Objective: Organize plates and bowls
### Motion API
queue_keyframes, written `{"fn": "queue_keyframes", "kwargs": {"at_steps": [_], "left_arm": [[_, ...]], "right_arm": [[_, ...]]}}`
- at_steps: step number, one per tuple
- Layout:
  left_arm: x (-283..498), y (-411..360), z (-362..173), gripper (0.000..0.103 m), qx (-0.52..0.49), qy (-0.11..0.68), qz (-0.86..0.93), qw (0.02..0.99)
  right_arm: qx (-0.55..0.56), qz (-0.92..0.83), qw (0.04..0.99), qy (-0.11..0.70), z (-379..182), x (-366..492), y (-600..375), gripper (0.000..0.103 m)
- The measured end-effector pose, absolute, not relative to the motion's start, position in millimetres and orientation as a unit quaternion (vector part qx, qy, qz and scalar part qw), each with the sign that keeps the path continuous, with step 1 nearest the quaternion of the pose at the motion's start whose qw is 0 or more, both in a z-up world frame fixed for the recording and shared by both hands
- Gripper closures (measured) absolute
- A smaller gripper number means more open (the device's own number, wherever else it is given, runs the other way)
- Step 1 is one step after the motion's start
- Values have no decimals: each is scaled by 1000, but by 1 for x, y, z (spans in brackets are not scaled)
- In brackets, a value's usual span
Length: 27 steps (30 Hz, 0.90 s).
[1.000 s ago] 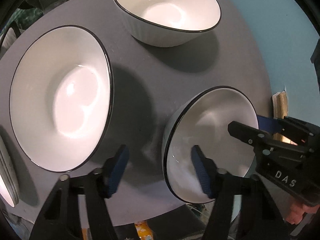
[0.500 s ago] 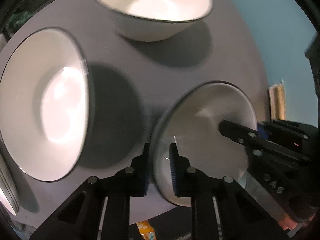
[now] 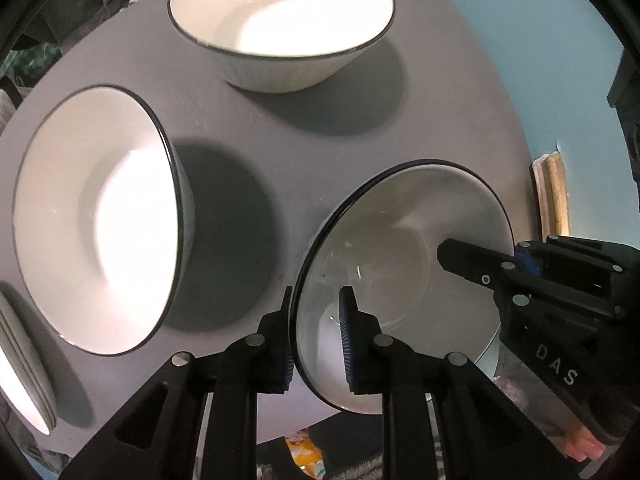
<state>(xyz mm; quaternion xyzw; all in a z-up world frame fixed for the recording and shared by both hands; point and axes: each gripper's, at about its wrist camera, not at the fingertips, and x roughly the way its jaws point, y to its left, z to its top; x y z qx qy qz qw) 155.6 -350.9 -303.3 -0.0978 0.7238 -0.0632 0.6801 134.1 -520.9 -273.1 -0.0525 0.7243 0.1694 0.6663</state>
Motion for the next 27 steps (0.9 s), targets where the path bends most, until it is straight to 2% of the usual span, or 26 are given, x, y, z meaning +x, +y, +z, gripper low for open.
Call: {"fn": "queue_keyframes", "kwargs": {"at_steps": [14,27], "left_arm": [[148,-346,-253,85,-97,703,-68,701],[143,-280,-216,85,-137,680,-20,720]], "right_arm": [[-60,177,672,716,-224,141,-518,97],[-95,223,678,694,-200,146,-445,97]]}}
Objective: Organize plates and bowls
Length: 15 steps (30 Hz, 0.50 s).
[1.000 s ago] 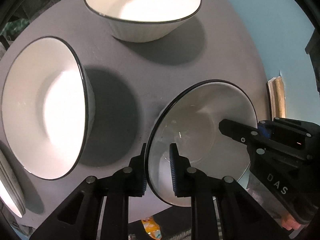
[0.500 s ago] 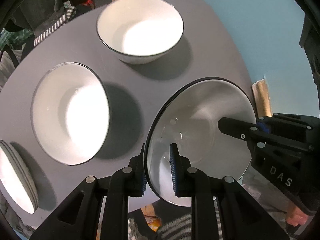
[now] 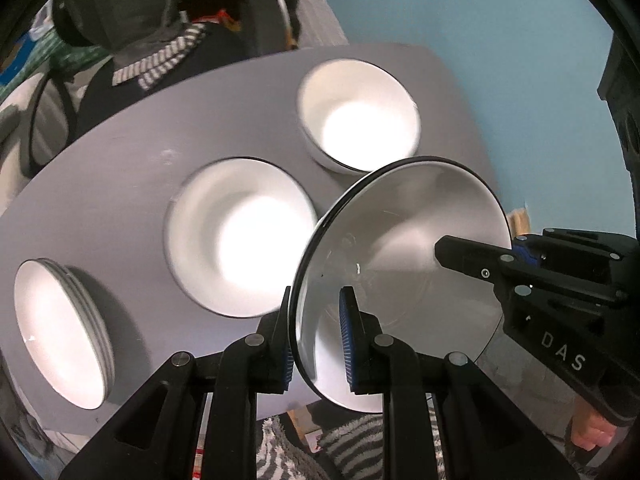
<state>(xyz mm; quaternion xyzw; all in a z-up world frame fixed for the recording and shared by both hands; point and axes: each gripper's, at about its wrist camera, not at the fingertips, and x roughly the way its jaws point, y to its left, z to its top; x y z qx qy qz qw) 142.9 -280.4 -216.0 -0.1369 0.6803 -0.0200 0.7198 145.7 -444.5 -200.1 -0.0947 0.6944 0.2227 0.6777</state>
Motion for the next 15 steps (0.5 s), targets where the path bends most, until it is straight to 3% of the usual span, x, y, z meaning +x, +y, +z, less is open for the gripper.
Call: {"fn": "queue_keyframes", "kwargs": {"at_steps": [15], "left_arm": [[133,-209,-232,85,-171,676,48,715]], "right_arm": [[-154,270,653,691,-227,158,-348,97]]}}
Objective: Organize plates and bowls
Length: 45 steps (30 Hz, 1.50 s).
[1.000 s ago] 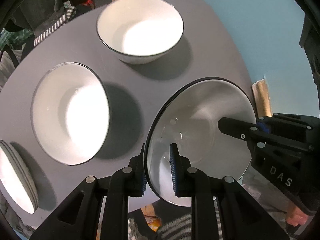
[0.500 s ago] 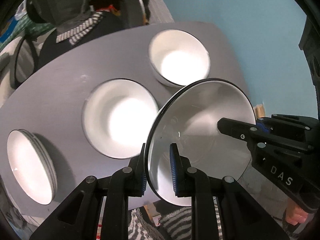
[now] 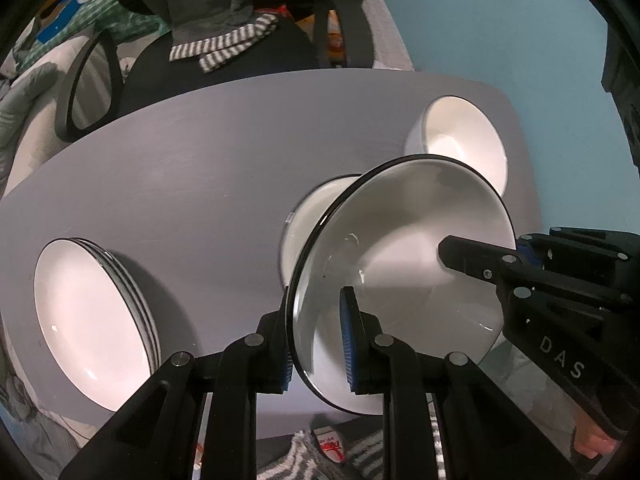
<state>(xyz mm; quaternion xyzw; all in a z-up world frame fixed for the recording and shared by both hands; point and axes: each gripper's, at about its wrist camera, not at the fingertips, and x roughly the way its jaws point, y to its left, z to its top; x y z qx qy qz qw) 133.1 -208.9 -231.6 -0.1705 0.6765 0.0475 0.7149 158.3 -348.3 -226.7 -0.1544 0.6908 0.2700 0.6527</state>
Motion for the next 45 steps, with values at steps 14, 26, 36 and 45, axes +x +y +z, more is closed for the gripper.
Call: {"fn": "queue_keyframes", "kwargs": {"at_steps": [14,26,36,45], "left_arm": [[142,-202,-260,80,-167,694,53,699],[144,-213,-273,79,-148,703,51,694],[142,-212,-268,72,-124,705,72,695],[134,-202,-257,58,-139,694,82,702]], "right_arm": [[-178,259,640,701,-246,161,-328,97],[-195,244,638,703,-260,157,-330,96],[-169,243,640,709,-265,160,-332,89],[-162,246,650,700,-254,155,-338,68]]}}
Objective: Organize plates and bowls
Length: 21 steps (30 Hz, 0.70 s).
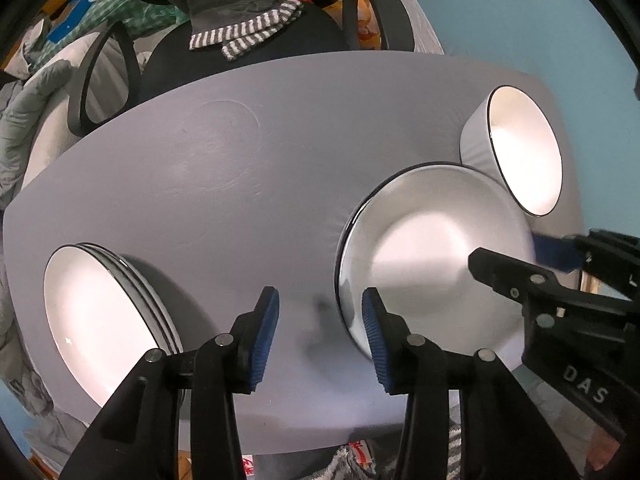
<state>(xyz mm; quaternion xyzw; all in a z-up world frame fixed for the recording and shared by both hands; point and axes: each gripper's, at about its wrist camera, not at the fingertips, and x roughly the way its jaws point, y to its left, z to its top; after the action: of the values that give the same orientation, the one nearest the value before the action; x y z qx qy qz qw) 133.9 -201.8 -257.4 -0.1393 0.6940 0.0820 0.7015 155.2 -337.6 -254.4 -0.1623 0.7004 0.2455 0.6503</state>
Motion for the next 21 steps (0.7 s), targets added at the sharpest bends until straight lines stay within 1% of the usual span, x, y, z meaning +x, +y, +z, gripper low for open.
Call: {"fn": "queue_keyframes", "kwargs": {"at_steps": [2,11,15,17,18,21], "left_arm": [[133,-200,-255,55,-140,691,83,704],[130,-195,-240,54,-146,679,70,716],[135,-197,-229,49,-140,673,62,723],[141,-199,-224,48,-134,672,56,726],[144,-200,-223,48,-131,673,54,726],[154,-201,-220,42,-126,675,43,726]], "right_arm": [[-173,246,662,687,-247,154,-338,66],[-162,239,673,681,-230,156,-352,65],[-153,235,680,678,-220,158,-364,59],[-149,232,683,676,-216,159,-372,56],[-147,231,684,676,-213,160,-376,53],[-144,224,689,674,-210,164,-385,49]]}}
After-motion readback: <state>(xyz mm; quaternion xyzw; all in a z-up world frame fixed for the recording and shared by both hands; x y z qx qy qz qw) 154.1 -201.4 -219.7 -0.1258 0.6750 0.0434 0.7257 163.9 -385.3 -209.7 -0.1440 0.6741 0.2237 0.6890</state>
